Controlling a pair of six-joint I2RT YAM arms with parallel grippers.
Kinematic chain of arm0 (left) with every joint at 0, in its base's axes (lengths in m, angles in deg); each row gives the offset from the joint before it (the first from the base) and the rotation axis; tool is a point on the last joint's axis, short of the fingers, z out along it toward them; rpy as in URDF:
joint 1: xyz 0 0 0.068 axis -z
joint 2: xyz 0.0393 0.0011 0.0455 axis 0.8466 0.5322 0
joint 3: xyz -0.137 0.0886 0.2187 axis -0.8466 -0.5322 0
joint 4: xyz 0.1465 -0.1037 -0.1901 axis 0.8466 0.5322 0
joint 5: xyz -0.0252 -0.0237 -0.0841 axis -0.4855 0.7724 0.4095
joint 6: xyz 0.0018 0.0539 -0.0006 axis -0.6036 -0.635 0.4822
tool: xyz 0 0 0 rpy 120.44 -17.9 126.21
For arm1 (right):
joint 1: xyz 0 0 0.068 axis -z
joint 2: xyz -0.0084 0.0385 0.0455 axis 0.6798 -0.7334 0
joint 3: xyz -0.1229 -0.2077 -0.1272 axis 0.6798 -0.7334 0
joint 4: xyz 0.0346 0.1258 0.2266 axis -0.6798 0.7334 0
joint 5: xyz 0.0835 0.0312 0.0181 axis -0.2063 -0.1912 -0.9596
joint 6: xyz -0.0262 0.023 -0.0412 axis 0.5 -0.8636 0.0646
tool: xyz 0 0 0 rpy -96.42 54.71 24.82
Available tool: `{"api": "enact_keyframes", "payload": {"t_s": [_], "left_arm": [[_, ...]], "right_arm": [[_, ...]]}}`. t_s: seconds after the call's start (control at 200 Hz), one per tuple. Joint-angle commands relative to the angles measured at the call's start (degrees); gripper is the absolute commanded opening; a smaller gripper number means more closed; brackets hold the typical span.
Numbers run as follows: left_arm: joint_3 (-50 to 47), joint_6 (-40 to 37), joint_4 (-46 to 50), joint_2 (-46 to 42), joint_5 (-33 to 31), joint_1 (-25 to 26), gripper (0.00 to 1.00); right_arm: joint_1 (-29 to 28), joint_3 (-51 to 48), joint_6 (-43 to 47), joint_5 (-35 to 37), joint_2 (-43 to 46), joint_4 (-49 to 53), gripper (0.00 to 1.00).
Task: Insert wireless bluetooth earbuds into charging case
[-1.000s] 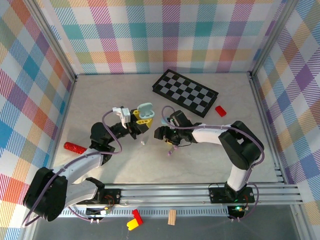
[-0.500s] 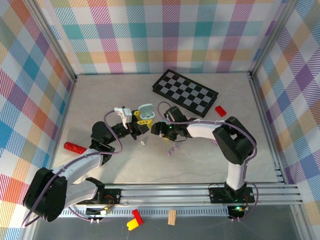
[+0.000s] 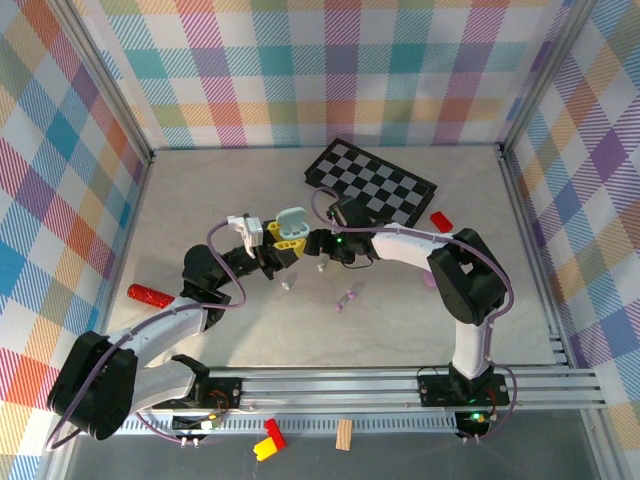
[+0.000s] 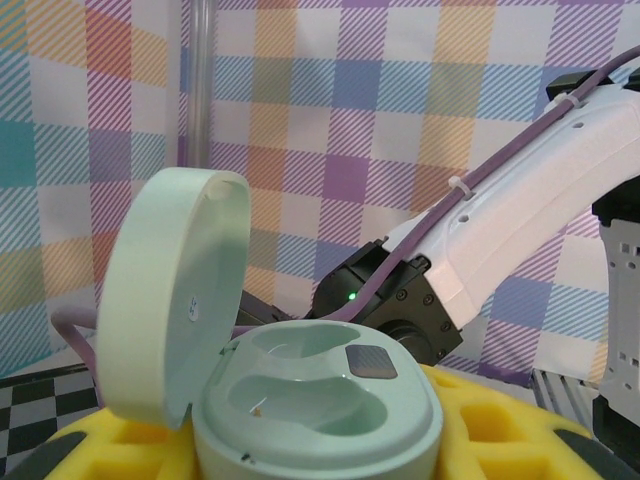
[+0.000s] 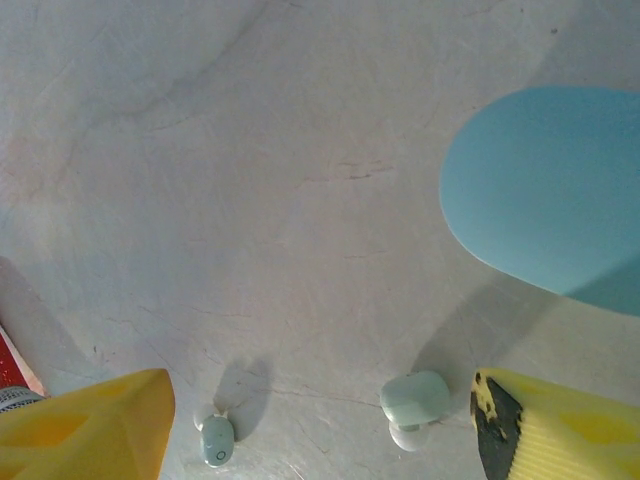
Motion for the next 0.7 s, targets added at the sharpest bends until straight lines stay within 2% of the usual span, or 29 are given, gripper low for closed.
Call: {"api": "enact_keyframes", "payload": {"t_s": [0.0, 0.165, 0.48, 0.695], "left_arm": [[-0.42, -1.53, -3.94, 0.25, -0.77, -0.53, 0.0], [-1.61, -3.72, -3.8, -0.22, -4.22, -0.54, 0.0], [-2.88, -6.3, -2.54, -1.37, -4.13, -0.62, 0.0], [-5.78, -6.3, -9.37, 0.59, -5.41, -1.42, 0.0]], "right_arm": [[-0.34, -1.26, -4.23, -1.76, 0.15, -0.13, 0.77], [-1.24, -1.22, -5.79, -2.2, -1.28, -0.75, 0.76], [-1.41, 3.15, -5.12, -4.57, -5.4, -0.83, 0.75], [-1.2, 6.59, -1.85, -4.93, -7.22, 1.11, 0.71]]}}
